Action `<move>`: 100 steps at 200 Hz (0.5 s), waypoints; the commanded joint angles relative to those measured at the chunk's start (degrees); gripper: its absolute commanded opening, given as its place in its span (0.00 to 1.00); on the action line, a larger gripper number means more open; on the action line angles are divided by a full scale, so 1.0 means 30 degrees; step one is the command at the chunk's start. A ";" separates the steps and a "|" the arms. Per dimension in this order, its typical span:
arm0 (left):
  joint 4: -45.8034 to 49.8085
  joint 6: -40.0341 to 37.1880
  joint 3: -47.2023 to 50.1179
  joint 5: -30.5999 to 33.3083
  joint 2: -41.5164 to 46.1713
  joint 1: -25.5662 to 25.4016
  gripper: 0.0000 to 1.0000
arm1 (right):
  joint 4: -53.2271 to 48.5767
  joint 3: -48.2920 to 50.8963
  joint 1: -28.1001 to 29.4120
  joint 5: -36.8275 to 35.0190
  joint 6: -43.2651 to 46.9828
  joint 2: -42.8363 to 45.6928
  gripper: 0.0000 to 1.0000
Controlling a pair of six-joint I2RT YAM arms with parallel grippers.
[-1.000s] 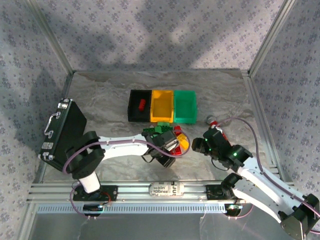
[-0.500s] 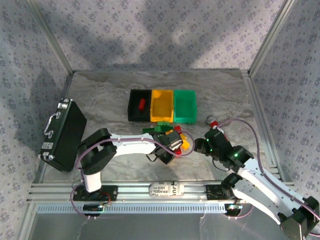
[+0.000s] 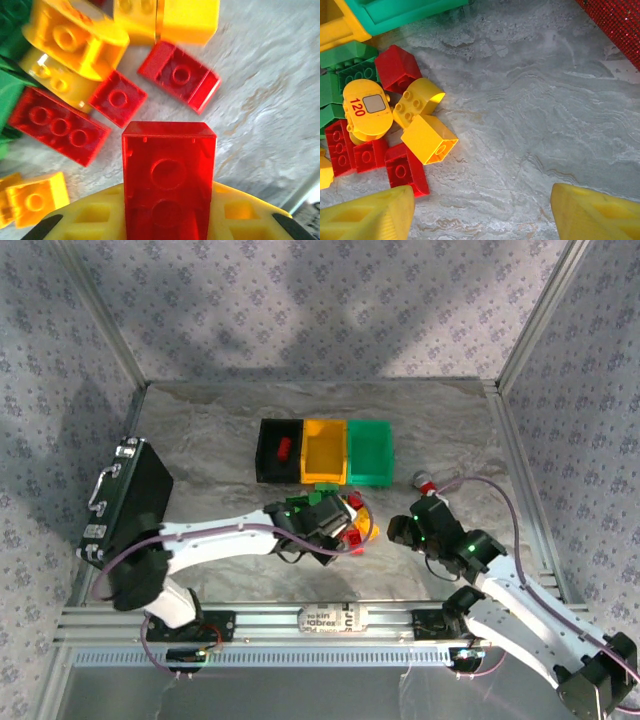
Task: Sort the legos into containers by color
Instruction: Place the lego in the container.
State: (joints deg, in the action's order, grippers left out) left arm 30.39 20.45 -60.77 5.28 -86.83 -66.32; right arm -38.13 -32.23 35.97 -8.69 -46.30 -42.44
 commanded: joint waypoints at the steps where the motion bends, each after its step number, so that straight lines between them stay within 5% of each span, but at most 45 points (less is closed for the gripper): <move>1: 0.1090 0.0048 0.0047 0.0709 0.2053 0.0583 0.24 | 0.0079 -0.0679 -0.0122 0.0043 0.0437 -0.0093 0.74; 54: 0.1830 -0.0541 -0.0018 -0.0860 0.5590 0.6354 0.23 | 0.1136 0.0157 -0.0109 0.0807 0.0025 -0.0236 0.73; 100: 0.1021 -0.0926 -0.0786 -0.2192 0.4961 1.1154 0.22 | 0.1317 -0.0125 0.0900 0.0933 -0.0372 -0.1146 0.73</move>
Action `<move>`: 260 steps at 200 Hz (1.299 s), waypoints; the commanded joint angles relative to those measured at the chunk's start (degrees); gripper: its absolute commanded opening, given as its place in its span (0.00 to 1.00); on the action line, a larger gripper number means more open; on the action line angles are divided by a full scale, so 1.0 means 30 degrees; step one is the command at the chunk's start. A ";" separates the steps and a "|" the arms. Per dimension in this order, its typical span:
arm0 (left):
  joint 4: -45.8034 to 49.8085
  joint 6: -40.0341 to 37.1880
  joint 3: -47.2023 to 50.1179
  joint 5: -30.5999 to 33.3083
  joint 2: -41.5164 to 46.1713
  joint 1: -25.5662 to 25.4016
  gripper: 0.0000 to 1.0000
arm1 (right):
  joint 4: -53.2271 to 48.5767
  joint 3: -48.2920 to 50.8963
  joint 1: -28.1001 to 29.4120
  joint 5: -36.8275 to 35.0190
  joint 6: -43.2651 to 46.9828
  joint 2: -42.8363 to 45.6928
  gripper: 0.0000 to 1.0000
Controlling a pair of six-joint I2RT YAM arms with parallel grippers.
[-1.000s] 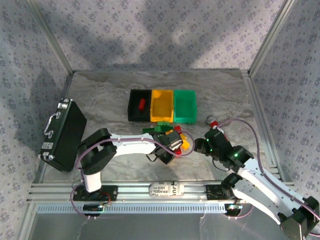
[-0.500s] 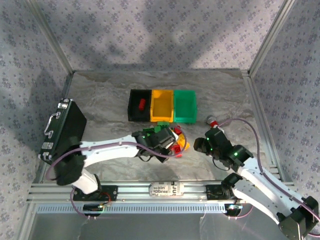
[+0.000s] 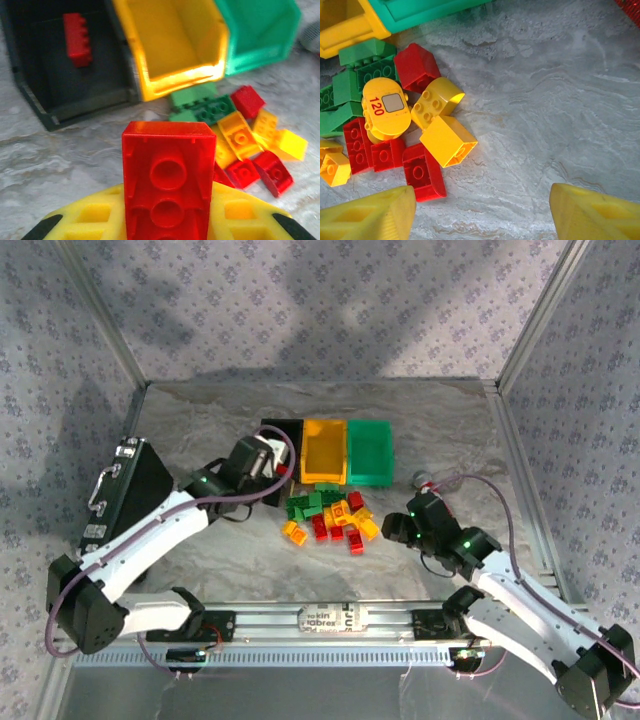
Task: Sort the legos into containers by color
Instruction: Place the lego in the container, then pick up the lego from the bottom-center of the table.
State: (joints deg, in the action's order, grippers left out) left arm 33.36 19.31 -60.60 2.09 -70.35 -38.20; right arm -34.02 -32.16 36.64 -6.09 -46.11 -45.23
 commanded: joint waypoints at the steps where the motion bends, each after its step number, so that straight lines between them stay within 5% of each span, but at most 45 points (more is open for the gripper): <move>1: 0.0021 -0.0548 -0.0869 -0.1146 -0.0568 0.1864 0.21 | -0.0054 -0.0148 0.0705 0.0037 -0.0444 -0.0215 0.73; 33: -0.0614 -0.0745 -0.1911 -0.2576 -0.2655 0.3774 0.21 | -0.0056 0.0083 0.1731 -0.0600 -0.1089 0.0005 0.73; 149: -0.0875 -0.1283 -0.7329 -0.2119 -1.0244 0.4629 0.22 | -0.1197 0.0065 0.2771 -0.1033 -0.1507 0.0156 0.74; 164: -0.0490 -0.1051 -0.8078 -0.1733 -1.0970 0.4616 0.34 | -0.1374 0.0151 0.2867 -0.1230 -0.1497 0.0424 0.75; 181: -0.0124 -0.0930 -0.8612 -0.1580 -1.1224 0.4627 0.66 | -0.1160 0.0294 0.2809 -0.1245 -0.1507 0.0532 0.75; 209: -0.0329 -0.0411 -0.8086 -0.0638 -1.0104 0.4624 0.90 | -0.1372 -0.0495 0.2697 -0.1047 -0.0967 -0.0377 0.75; 260: 0.0233 -0.0157 -0.6380 -0.1035 -0.7207 0.4419 0.92 | -0.0997 -0.0939 0.2706 -0.0903 -0.0703 -0.1678 0.76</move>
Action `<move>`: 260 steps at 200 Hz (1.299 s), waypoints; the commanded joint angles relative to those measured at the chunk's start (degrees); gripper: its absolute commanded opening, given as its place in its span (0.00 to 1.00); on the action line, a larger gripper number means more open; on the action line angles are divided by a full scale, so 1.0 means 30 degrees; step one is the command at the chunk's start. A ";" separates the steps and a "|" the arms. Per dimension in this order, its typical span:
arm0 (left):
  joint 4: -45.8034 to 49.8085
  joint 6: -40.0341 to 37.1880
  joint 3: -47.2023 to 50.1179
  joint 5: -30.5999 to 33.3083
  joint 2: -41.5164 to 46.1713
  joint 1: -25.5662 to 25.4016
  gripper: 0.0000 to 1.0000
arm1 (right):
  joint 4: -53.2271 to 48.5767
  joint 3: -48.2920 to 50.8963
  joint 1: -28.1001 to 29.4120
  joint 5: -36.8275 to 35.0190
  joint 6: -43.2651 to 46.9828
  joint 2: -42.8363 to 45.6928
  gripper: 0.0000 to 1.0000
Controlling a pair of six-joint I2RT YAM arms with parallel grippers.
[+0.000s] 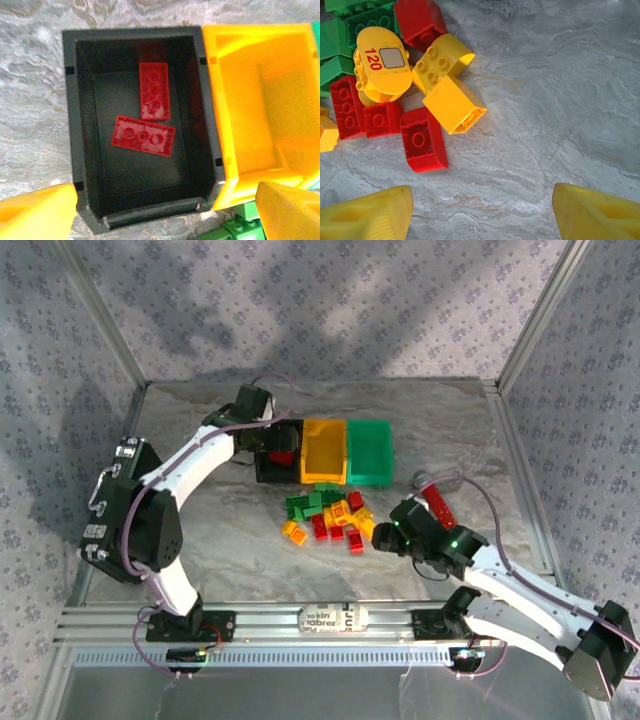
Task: Sort the legos into containers by color
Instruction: Pick up the lego from the bottom-center of the table.
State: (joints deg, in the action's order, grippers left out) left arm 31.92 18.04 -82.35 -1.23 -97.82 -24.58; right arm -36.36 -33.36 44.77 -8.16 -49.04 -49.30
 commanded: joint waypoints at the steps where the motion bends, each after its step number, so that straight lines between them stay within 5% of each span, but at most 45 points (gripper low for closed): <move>1: 0.0720 0.0275 0.0902 0.0081 0.1986 -0.0124 0.92 | -0.0216 -0.0539 -0.0008 -0.0195 0.0268 -0.0338 0.76; 166: 0.0325 0.5228 1.6238 0.0864 1.4602 -0.6307 0.87 | -0.0712 -0.4144 0.1423 0.0066 0.1171 -0.8486 0.77; 260: 0.0555 0.7473 1.8492 0.1466 1.7874 -0.7888 0.85 | -0.0105 -0.6780 0.2737 -0.0222 0.0657 -1.4122 0.61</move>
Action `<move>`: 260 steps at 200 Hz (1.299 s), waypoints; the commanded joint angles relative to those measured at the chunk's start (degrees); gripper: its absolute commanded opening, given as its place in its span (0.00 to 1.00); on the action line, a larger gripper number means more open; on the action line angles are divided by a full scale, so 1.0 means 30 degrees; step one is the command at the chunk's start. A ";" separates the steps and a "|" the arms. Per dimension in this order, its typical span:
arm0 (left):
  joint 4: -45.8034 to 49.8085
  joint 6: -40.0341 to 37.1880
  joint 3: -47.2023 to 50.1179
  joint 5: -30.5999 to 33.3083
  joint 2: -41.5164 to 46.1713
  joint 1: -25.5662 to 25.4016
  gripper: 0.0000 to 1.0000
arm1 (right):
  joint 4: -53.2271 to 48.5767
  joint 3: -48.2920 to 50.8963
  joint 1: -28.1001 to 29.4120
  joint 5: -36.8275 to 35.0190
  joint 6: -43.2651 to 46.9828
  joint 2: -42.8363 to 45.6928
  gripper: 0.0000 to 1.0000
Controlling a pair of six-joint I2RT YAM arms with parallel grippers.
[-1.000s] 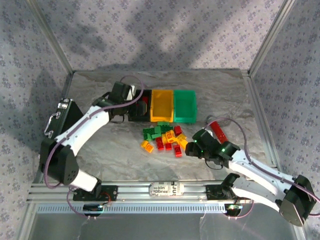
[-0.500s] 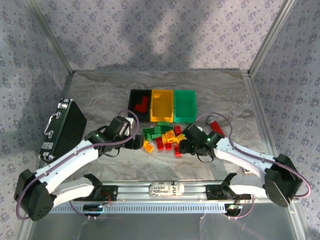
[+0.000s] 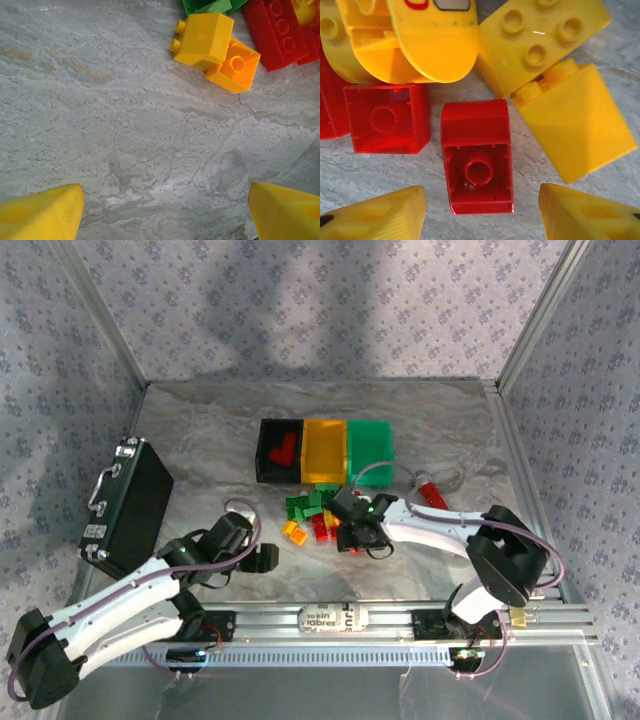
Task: Sort the legos into containers by color
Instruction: Pick up the lego from the bottom-center of the table, then place the lego in the container.
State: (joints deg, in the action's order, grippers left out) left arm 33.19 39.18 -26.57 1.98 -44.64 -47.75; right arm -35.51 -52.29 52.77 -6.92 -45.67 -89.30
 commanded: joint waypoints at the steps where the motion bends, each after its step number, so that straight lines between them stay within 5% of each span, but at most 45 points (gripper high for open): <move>1: 0.0145 0.0423 -0.0105 0.0395 0.0132 -0.0167 0.85 | -0.0385 -0.0470 0.0073 -0.0645 -0.0472 -0.0805 0.61; 38: 0.0135 0.0095 -0.0517 0.0425 -0.0436 -0.0177 0.84 | -0.0195 -0.0602 0.0102 -0.0719 -0.0649 -0.1565 0.56; 79: -0.0224 0.0058 -0.0468 0.0540 -0.1025 -0.0226 0.84 | -0.0715 -0.1219 0.0421 -0.1120 -0.0674 -0.1677 0.34; 118: 0.0026 -0.0020 -0.0391 0.0787 -0.1056 -0.0344 0.84 | -0.2614 -0.3555 0.0733 -0.1696 0.0097 -0.0443 0.34; 156: 0.0429 -0.0130 -0.0169 0.1170 -0.1233 -0.0545 0.83 | -0.3660 -0.8954 0.0161 -0.1228 0.2711 -0.1956 0.35; 260: 0.0832 0.1622 -0.0177 0.2512 -0.1012 -0.2845 0.81 | -0.5676 -2.3207 -0.2449 0.2626 0.6712 -1.1613 0.34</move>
State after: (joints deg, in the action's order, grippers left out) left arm 33.41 42.72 -26.28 8.25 -48.05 -55.64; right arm -47.97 -114.30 46.28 -2.24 -29.17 -120.18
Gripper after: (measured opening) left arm 0.817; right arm 0.342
